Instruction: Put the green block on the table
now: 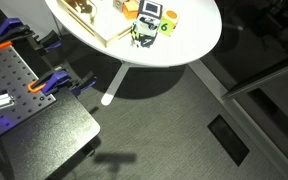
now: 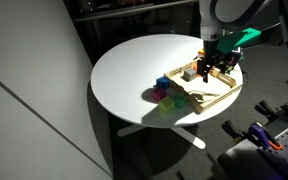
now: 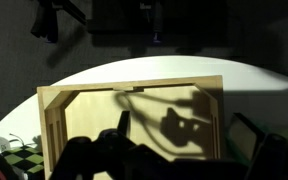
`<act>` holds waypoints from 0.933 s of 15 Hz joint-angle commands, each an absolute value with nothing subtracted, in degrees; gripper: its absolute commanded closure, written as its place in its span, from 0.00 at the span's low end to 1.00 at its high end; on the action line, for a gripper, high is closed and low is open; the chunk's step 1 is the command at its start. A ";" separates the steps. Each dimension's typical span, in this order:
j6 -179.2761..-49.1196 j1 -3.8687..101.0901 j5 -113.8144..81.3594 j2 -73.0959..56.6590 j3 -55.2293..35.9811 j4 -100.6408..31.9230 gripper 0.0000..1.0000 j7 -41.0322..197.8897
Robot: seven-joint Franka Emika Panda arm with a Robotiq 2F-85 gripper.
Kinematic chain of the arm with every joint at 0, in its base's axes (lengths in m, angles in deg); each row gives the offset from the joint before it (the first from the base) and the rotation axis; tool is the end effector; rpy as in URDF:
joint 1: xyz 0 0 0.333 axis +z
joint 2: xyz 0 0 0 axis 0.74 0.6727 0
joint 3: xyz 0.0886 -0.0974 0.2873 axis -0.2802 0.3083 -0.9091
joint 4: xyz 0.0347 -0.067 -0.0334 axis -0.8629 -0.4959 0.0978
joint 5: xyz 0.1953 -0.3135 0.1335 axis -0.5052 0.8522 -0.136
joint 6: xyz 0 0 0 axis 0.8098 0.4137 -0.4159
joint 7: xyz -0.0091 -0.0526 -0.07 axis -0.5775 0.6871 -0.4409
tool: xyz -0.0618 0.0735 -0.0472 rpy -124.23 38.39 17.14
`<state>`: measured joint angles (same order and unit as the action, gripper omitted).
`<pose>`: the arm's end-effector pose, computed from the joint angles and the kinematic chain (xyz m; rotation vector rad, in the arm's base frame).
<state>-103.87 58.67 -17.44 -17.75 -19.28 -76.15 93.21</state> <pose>0.4582 0.1363 0.2619 3.0121 -0.0395 -0.4192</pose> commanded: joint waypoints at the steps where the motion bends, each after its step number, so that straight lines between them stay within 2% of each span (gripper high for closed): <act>1: -105.39 57.35 -16.82 -25.63 -19.42 -82.00 0.00 93.17; 14: -107.76 54.26 -17.01 -42.28 -20.03 -89.69 0.00 90.34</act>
<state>-107.05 55.22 -17.32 -38.01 -19.32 -87.42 92.63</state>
